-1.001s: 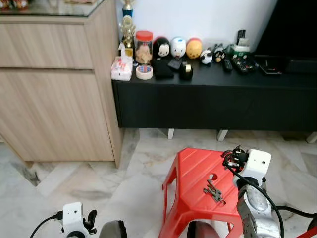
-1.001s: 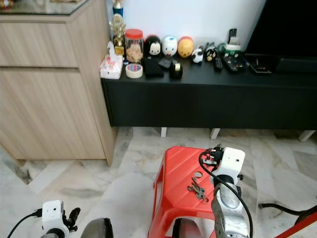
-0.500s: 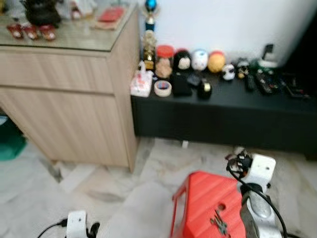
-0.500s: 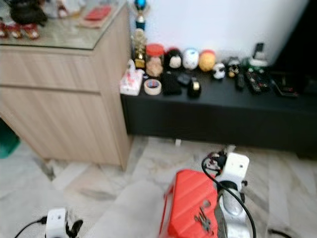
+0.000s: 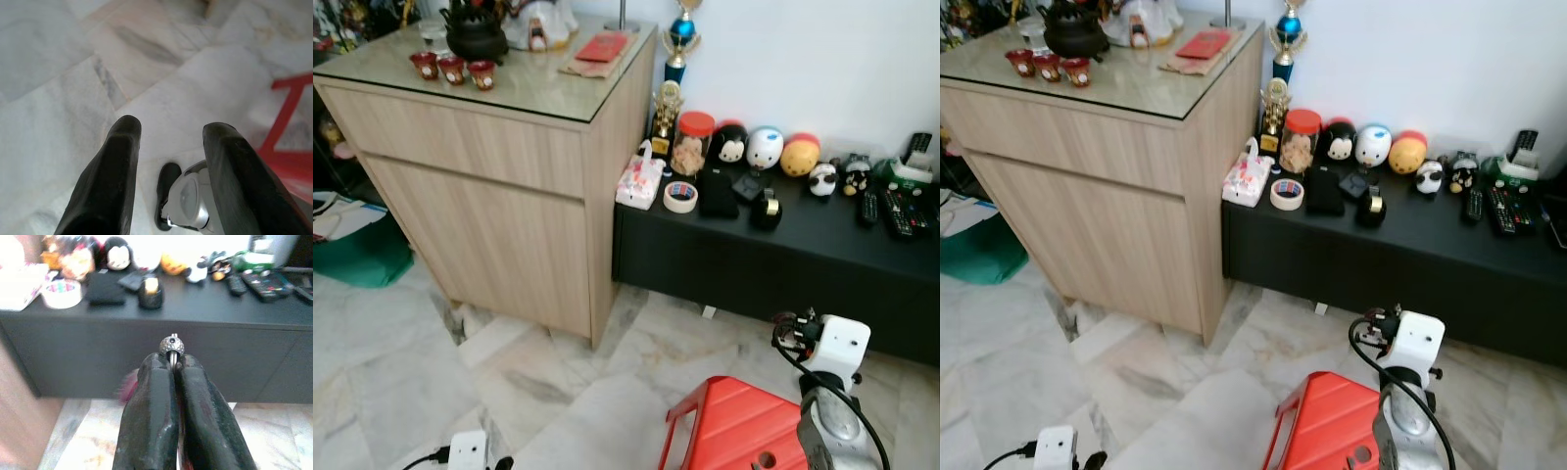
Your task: Hang keys on a hook
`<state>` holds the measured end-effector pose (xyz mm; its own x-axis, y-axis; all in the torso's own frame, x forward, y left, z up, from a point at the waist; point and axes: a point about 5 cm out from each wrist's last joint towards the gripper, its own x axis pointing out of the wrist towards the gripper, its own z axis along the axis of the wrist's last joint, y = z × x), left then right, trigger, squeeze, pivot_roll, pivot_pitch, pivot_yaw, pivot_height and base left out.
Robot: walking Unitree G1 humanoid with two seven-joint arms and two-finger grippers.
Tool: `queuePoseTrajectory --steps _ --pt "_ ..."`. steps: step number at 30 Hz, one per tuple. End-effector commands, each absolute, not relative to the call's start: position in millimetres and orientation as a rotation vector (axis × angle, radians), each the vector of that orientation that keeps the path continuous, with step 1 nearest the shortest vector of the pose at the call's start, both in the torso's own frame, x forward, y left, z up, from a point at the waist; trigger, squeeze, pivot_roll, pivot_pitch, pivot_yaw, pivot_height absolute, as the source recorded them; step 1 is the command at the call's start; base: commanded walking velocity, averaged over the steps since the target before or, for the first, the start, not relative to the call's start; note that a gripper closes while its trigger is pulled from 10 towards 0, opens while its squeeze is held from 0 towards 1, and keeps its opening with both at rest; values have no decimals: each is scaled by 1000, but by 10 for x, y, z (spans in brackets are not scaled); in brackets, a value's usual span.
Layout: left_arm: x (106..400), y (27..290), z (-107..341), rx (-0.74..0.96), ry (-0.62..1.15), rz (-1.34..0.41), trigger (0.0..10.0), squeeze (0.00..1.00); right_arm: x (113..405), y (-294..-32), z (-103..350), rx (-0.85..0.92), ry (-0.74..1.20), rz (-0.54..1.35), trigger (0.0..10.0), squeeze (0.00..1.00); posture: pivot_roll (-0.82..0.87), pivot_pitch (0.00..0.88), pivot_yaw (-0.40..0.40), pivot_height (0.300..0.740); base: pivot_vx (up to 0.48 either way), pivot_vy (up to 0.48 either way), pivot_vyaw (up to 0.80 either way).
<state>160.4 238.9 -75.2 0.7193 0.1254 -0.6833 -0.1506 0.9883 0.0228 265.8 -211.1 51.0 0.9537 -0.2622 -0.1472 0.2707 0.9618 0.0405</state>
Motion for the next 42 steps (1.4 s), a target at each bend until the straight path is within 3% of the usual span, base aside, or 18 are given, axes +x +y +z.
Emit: queuePoseTrajectory --steps 1,13,25,42 --pt "1577 2367 -782 -42 783 150 10000 0 2569 -2225 458 49 162 -314 10000 0 52 0 -78 713 -277 0 0" --pt "1358 2503 -858 -53 895 192 10000 0 2561 -2208 433 47 177 -320 10000 0 52 0 -72 713 -25 0 0" --pt "1326 2577 -852 -61 909 212 10000 0 2594 -2209 434 48 177 -326 10000 0 53 0 -71 713 0 0 0" --pt "1315 2506 -876 -75 910 207 10000 0 2631 -2227 443 41 180 -322 10000 0 52 0 -75 713 -292 0 0"
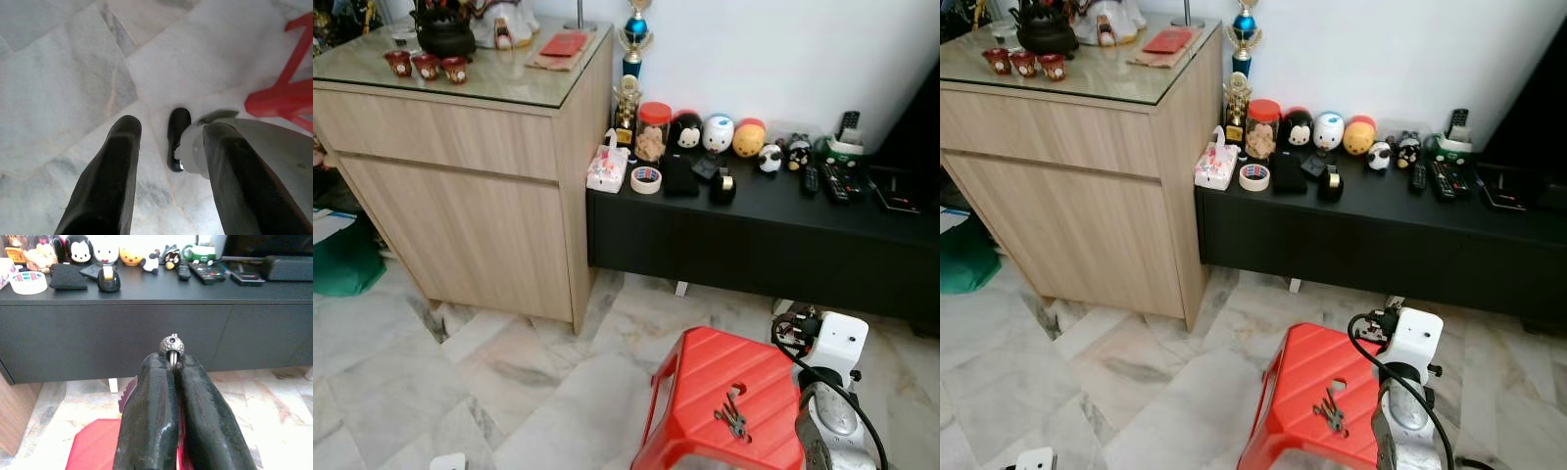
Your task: Hang keys on a hook
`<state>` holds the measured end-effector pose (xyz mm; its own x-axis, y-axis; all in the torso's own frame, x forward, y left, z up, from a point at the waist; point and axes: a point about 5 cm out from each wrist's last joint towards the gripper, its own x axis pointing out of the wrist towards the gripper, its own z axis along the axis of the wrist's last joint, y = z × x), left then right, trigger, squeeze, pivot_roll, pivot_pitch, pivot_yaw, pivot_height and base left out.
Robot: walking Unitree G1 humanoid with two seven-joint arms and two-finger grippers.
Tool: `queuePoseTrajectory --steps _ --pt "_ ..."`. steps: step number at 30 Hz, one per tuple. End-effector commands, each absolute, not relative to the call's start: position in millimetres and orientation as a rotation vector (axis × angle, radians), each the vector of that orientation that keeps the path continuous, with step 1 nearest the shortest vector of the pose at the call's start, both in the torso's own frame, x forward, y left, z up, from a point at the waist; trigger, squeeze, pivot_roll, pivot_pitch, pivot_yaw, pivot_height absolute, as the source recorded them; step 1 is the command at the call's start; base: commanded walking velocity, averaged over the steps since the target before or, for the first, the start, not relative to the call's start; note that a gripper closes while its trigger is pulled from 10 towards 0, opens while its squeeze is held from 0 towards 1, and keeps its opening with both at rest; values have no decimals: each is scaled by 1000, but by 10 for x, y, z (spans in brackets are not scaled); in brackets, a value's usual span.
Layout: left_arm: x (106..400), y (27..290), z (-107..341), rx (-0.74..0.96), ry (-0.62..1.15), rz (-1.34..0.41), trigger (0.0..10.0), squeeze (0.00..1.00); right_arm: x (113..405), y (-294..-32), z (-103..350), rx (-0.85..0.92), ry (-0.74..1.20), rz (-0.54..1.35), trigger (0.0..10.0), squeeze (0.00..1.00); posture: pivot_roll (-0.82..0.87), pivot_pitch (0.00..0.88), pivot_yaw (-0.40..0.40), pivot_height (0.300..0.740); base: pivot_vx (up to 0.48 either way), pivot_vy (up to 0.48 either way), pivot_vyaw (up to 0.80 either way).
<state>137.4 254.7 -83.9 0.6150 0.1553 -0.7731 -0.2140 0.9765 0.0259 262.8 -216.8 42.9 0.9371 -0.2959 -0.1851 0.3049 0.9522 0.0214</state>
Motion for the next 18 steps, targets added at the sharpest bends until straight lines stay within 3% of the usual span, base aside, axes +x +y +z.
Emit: queuePoseTrajectory --steps 1,18 --pt "1316 2497 -878 -76 910 205 10000 0 2635 -2227 444 40 180 -322 10000 0 52 0 -75 713 -296 0 0" --pt "1327 2479 -877 -77 903 197 10000 0 2665 -2208 424 45 190 -321 10000 0 53 0 -76 713 -300 0 0"
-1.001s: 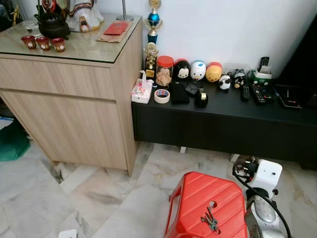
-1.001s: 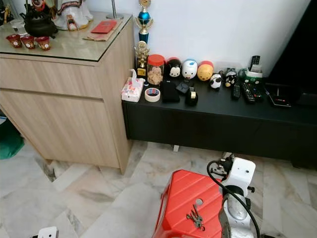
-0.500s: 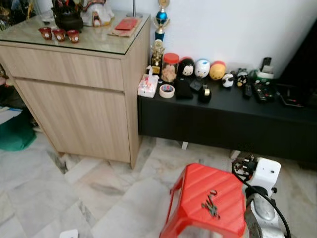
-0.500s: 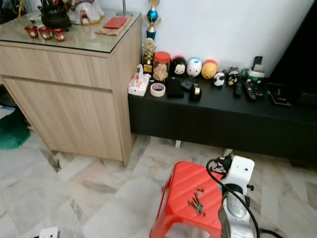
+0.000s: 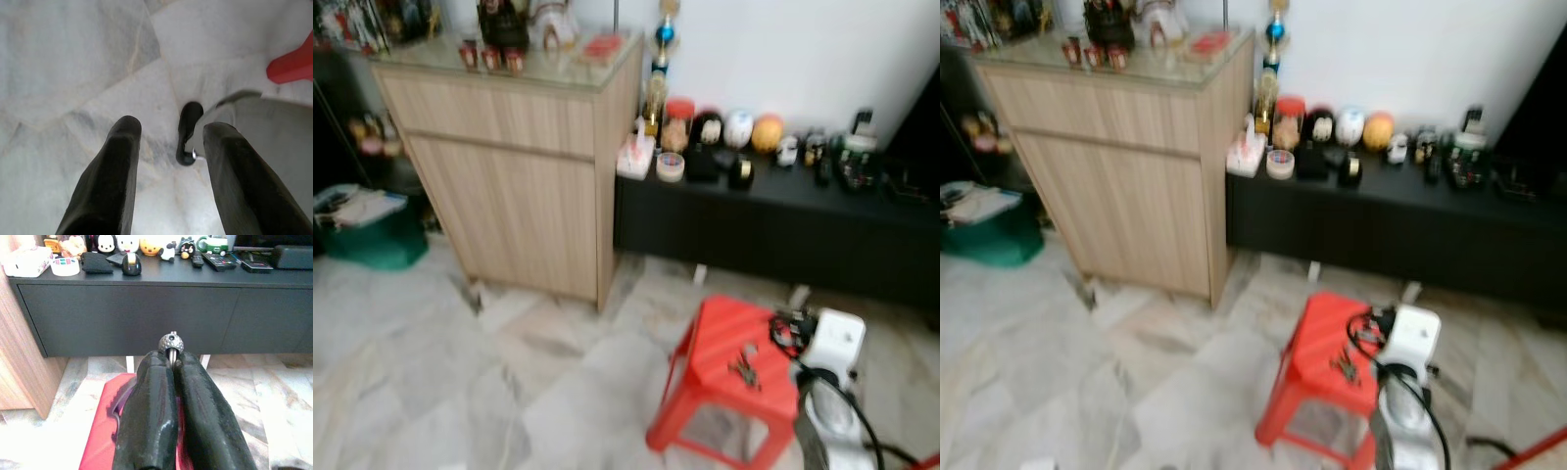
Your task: Hang keys on a hook
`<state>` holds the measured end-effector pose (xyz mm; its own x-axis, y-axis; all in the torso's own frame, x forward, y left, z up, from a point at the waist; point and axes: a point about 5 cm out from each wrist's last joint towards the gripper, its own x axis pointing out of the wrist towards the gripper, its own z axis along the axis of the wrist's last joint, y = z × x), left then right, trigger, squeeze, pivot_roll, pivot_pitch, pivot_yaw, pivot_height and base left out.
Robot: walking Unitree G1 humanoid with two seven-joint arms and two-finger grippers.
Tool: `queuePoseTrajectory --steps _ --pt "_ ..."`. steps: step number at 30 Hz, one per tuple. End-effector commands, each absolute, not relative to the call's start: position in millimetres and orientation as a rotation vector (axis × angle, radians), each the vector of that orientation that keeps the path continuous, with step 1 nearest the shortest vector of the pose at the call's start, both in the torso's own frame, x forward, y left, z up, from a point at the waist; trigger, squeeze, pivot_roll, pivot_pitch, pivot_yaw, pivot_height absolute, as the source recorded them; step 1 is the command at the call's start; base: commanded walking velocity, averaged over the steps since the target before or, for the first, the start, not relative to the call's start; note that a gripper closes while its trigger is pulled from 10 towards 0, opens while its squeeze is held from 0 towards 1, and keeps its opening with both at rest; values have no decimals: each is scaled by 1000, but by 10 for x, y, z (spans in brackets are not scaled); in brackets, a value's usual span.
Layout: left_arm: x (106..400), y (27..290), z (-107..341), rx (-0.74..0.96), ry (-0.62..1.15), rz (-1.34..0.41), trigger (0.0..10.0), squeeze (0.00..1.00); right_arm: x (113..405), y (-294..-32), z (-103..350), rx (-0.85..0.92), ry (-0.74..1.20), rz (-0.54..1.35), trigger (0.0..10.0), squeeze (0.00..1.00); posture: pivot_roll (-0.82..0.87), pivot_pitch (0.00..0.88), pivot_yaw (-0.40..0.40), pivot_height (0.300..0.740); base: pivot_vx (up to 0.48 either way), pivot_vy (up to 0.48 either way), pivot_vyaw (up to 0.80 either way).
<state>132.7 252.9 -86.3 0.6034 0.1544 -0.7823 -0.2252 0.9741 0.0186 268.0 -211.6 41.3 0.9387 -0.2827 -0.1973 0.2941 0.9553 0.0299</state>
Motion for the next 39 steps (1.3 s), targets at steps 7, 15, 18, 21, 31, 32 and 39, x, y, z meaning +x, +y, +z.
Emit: queuePoseTrajectory --steps 7,15,18,21,31,32,39 --pt "1348 2479 -870 -76 900 192 10000 0 2689 -2208 426 45 188 -317 10000 0 47 0 -74 713 -301 0 0" --pt "1370 2412 -883 -72 903 181 10000 0 2700 -2198 427 45 188 -311 10000 0 51 0 -76 713 -287 0 0" --pt "1372 2432 -878 -63 906 180 10000 0 2705 -2184 421 44 190 -306 10000 0 52 0 -77 713 0 0 0" --pt "1364 2489 -866 -59 910 187 10000 0 2707 -2182 416 46 190 -304 10000 0 52 0 -77 713 0 0 0" --pt "1379 2402 -885 1 919 161 10000 0 2717 -2177 414 45 191 -301 10000 0 50 0 -79 713 0 -27 0" --pt "1380 2397 -886 2 919 158 10000 0 2718 -2173 414 45 191 -300 10000 0 50 0 -79 713 0 -398 0" --pt "1328 2468 -885 7 931 161 10000 0 2698 -2176 400 46 197 -303 10000 0 50 0 -81 713 0 -472 0"
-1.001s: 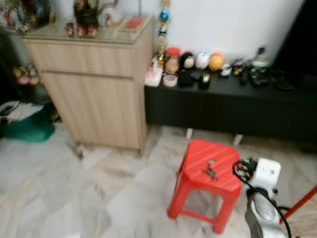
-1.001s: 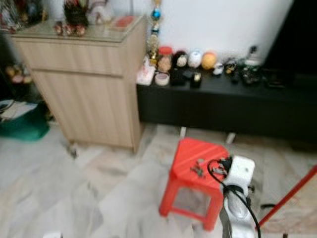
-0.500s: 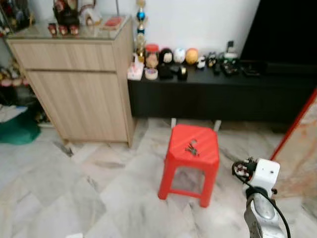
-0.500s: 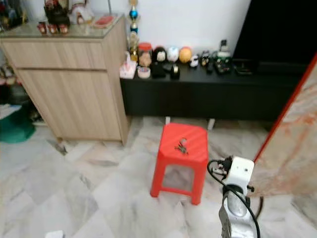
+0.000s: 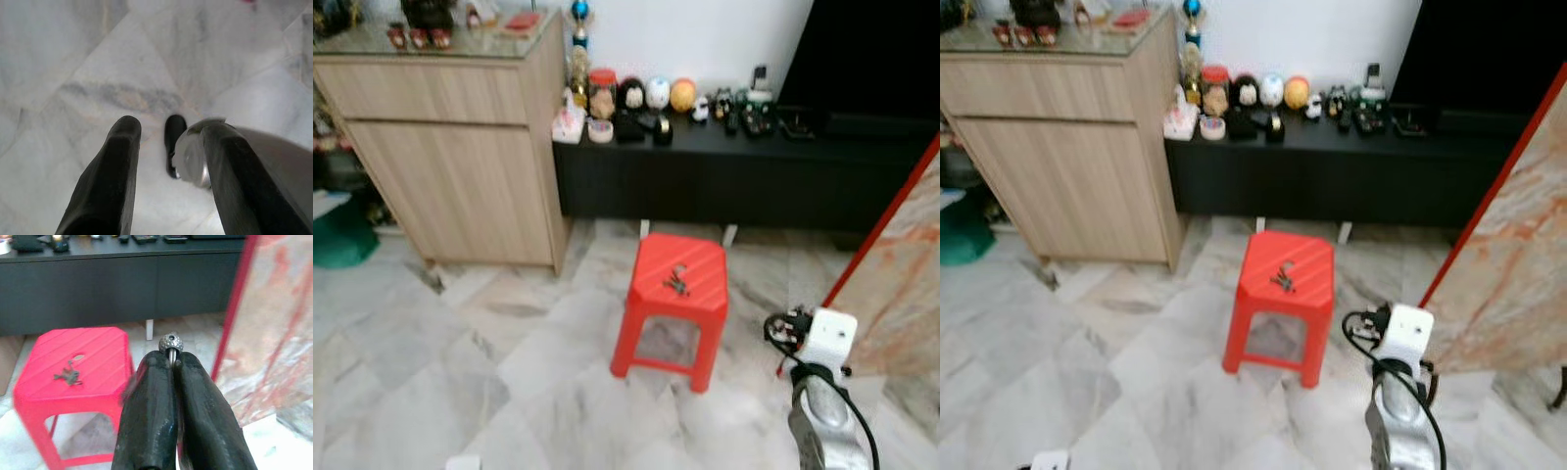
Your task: Hang keys on a hook
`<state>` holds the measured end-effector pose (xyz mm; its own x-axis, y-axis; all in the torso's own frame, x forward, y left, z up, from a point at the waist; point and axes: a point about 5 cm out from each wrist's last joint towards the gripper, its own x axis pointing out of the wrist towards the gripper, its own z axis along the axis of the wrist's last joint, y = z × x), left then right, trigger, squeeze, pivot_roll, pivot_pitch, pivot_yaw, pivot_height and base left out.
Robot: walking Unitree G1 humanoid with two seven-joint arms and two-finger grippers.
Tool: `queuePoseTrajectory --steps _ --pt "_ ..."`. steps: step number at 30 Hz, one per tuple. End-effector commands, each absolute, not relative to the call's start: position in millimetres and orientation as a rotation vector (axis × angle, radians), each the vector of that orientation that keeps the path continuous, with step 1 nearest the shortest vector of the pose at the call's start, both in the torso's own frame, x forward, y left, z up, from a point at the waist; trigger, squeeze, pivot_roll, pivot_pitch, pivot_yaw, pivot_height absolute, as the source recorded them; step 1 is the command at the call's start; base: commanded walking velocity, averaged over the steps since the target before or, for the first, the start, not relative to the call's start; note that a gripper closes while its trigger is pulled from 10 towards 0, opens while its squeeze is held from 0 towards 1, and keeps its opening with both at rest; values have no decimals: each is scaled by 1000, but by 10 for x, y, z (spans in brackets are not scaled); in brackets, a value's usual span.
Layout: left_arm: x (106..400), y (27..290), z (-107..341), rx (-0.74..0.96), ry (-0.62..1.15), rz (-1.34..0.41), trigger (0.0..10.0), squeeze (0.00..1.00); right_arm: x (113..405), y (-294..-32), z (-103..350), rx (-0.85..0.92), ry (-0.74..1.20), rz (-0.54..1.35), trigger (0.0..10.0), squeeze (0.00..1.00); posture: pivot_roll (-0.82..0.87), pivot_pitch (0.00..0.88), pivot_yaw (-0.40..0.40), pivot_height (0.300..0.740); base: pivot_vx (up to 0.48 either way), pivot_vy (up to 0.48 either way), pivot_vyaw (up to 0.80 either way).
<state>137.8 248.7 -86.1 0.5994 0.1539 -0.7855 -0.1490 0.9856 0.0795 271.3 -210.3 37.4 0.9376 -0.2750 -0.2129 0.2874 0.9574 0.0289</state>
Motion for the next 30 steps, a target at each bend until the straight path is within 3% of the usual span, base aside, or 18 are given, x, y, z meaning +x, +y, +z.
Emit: queuePoseTrajectory --steps 1,30 --pt "1296 2501 -886 11 936 165 10000 0 2697 -2182 401 46 197 -306 10000 0 49 0 -79 713 0 -472 0" --pt "1217 2447 -920 -6 942 160 10000 0 2721 -2190 414 59 192 -336 10000 0 47 0 -74 713 0 -477 0"
